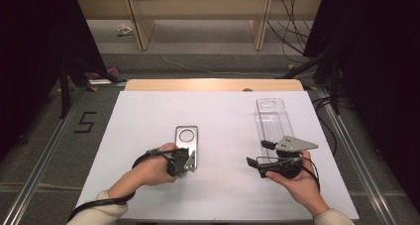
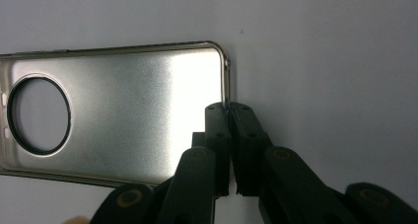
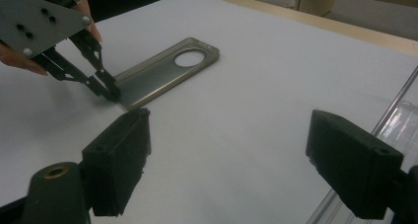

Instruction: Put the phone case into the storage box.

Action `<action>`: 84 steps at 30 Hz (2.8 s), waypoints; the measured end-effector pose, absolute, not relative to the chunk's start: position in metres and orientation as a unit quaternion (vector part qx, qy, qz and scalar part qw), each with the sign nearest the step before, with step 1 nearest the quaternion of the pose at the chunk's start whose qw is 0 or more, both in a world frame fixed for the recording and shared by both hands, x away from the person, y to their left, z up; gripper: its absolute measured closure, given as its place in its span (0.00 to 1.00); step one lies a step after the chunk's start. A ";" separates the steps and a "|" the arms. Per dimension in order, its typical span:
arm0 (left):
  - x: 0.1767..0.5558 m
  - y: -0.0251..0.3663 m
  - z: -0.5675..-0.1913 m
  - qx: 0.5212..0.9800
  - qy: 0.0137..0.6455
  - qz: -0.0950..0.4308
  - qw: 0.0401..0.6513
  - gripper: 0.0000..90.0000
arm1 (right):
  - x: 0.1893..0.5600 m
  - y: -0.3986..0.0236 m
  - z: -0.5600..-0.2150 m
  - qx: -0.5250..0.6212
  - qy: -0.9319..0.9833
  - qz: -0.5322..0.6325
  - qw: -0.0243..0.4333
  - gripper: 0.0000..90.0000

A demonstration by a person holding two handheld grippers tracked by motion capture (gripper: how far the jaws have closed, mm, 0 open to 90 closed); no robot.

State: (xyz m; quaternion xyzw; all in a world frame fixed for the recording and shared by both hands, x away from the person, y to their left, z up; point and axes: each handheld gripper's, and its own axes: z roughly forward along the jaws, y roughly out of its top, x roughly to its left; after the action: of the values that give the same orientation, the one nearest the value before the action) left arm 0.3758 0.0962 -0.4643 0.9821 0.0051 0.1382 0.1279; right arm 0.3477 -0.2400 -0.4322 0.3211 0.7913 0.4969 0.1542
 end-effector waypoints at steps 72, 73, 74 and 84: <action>0.355 0.092 -0.433 0.964 -0.017 0.188 0.186 0.98 | 0.362 -0.211 -0.427 0.321 0.781 0.517 0.143 0.22; 0.354 0.092 -0.433 0.964 -0.015 0.189 0.187 0.98 | 0.363 -0.210 -0.427 0.320 0.781 0.517 0.143 0.22; 0.354 0.091 -0.433 0.964 -0.016 0.189 0.188 0.98 | 0.364 -0.209 -0.427 0.321 0.780 0.518 0.142 0.22; 0.352 0.090 -0.432 0.964 -0.018 0.187 0.187 0.98 | 0.369 -0.202 -0.426 0.320 0.779 0.521 0.139 0.22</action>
State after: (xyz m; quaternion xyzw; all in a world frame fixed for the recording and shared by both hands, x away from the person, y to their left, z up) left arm 0.3522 0.0896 -0.4315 0.9641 -0.0178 0.1872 0.1874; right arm 0.3688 -0.2020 -0.4264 0.3198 0.7793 0.5206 0.1395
